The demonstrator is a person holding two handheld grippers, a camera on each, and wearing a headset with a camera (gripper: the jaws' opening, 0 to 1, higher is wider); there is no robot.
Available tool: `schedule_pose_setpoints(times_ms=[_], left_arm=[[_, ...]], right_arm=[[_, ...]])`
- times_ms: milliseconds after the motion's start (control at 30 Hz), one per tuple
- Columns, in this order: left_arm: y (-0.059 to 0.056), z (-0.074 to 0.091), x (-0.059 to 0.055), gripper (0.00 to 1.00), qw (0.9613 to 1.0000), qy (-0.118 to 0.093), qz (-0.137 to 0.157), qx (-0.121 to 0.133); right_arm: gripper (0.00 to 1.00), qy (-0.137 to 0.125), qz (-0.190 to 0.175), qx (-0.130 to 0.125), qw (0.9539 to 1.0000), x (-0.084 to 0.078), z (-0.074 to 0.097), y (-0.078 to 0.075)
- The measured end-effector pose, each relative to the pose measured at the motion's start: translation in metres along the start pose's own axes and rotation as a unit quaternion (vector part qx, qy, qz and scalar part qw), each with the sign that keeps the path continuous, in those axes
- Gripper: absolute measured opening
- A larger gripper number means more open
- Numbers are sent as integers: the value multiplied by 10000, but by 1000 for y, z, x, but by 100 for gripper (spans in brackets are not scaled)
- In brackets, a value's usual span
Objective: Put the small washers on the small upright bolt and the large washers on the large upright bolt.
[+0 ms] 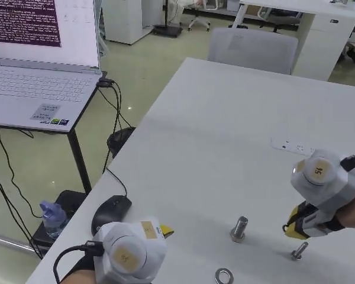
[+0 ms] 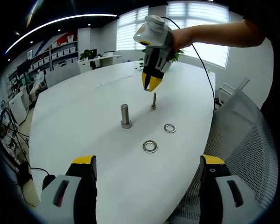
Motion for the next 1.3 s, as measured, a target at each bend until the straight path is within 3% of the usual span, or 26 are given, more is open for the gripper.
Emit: schedule_pose_setpoints(times_ms=[367, 1300], left_arm=[[2, -3, 3, 91, 10000, 47, -54, -44], [0, -4, -1, 89, 9999, 88, -26, -95]], right_arm=[[13, 119, -218, -16, 9997, -29, -2, -5], [13, 277, -231, 120, 9993, -31, -23, -1]])
Point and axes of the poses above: the centre of the closed fingertips' face, and the gripper's own axes: z roughly backward along the fingers, y roughly to its left, x roughly out of its top, the point moved 4 cm from there along z, roughly backward along the fingers, and after that the axes turned 13 degrees about y, right-handed, at the moved point
